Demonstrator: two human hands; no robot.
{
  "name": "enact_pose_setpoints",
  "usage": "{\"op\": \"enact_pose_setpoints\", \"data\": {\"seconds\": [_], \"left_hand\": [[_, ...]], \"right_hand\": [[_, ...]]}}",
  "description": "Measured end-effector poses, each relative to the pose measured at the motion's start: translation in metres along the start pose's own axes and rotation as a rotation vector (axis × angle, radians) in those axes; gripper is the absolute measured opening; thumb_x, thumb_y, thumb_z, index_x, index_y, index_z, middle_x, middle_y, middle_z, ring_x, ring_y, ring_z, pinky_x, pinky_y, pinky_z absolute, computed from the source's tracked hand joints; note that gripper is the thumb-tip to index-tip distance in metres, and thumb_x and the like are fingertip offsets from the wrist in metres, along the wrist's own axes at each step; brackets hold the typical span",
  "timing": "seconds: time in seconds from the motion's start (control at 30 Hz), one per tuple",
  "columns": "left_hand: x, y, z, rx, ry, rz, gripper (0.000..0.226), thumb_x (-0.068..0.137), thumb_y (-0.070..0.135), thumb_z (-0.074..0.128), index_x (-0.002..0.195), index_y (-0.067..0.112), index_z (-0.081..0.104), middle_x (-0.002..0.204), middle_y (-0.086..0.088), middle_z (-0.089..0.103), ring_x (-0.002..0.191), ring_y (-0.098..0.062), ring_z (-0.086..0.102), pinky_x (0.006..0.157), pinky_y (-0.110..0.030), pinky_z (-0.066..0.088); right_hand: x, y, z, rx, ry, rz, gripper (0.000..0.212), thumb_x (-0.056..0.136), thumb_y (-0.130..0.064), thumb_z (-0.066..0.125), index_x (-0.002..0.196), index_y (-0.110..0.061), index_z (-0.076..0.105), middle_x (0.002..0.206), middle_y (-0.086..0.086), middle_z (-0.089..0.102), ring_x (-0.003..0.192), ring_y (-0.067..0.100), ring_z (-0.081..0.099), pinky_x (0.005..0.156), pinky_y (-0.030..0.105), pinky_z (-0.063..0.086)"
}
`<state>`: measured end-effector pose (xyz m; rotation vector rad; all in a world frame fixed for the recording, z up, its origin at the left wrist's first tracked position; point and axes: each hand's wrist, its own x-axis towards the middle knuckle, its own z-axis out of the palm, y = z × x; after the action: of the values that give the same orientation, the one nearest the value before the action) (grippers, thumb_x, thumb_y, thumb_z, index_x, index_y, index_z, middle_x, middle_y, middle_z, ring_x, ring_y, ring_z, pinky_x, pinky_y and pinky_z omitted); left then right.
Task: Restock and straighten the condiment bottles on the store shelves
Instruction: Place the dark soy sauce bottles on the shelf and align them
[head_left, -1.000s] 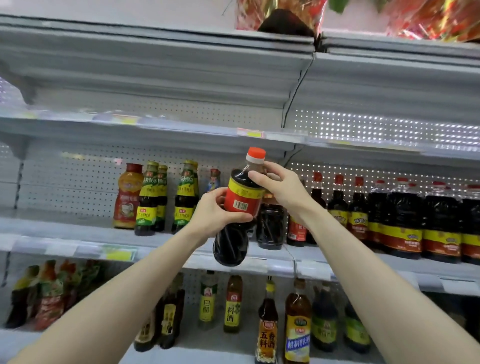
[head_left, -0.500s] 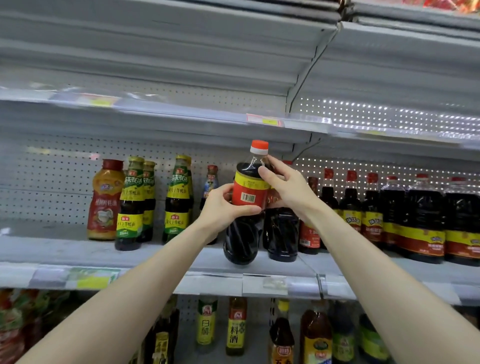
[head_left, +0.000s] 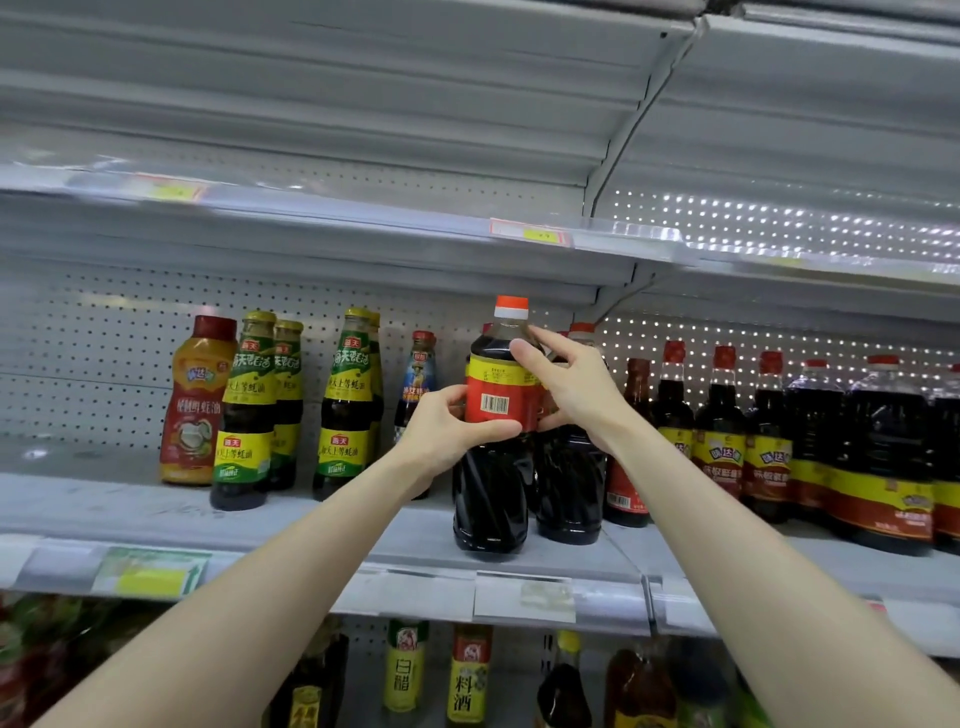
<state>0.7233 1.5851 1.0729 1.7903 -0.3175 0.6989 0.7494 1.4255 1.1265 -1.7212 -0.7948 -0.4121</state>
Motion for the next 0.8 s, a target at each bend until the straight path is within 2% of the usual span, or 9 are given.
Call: {"op": "enact_pose_setpoints", "data": {"seconds": [0.13,0.27,0.5,0.67,0.73,0.8], "left_hand": [[0.005,-0.003,-0.001,0.013,-0.017,-0.016,0.046,0.073,0.027,0.082,0.114,0.022,0.062,0.102,0.007,0.069,0.096,-0.006,0.065,0.078,-0.017,0.049],[0.01,-0.007,-0.001,0.021,-0.038,-0.037,0.043,0.075,0.029,0.08,0.113,0.022,0.06,0.104,0.006,0.069,0.097,-0.008,0.065,0.083,-0.022,0.051],[0.016,-0.016,0.001,0.041,-0.057,-0.074,0.042,0.082,0.034,0.073,0.119,0.022,0.058,0.104,0.009,0.067,0.102,-0.009,0.063,0.095,-0.033,0.05],[0.015,-0.024,-0.001,-0.001,-0.085,-0.096,0.049,0.086,0.038,0.067,0.131,0.022,0.054,0.117,0.002,0.065,0.111,-0.015,0.061,0.102,-0.043,0.047],[0.014,-0.023,0.002,-0.002,-0.073,-0.088,0.05,0.086,0.038,0.067,0.13,0.022,0.052,0.12,0.0,0.064,0.111,-0.014,0.06,0.102,-0.04,0.047],[0.01,-0.024,0.007,0.022,-0.021,-0.07,0.052,0.084,0.037,0.07,0.129,0.023,0.05,0.12,0.001,0.062,0.107,-0.01,0.059,0.096,-0.031,0.048]], "right_hand": [[0.008,0.008,0.002,-0.02,0.007,0.02,0.058,0.087,-0.053,0.061,0.138,-0.027,0.05,0.12,0.001,0.064,0.096,0.02,0.069,0.065,0.047,0.061],[0.015,0.014,0.003,-0.047,-0.044,0.056,0.055,0.09,-0.058,0.053,0.136,-0.028,0.051,0.122,0.002,0.064,0.097,0.022,0.068,0.066,0.044,0.061],[0.019,0.026,0.006,-0.019,-0.069,0.115,0.048,0.098,-0.049,0.044,0.143,-0.031,0.04,0.134,0.002,0.055,0.116,0.025,0.058,0.072,0.037,0.058],[0.019,0.033,0.006,0.026,-0.081,0.131,0.047,0.1,-0.045,0.042,0.145,-0.031,0.036,0.134,0.002,0.055,0.117,0.022,0.057,0.073,0.033,0.056],[0.017,0.035,0.006,0.069,-0.095,0.135,0.046,0.101,-0.043,0.041,0.145,-0.033,0.034,0.128,-0.002,0.055,0.112,0.018,0.057,0.073,0.03,0.054],[0.013,0.041,0.008,0.096,-0.11,0.158,0.038,0.101,-0.044,0.04,0.139,-0.035,0.039,0.129,-0.002,0.055,0.112,0.019,0.057,0.078,0.034,0.053]]}}
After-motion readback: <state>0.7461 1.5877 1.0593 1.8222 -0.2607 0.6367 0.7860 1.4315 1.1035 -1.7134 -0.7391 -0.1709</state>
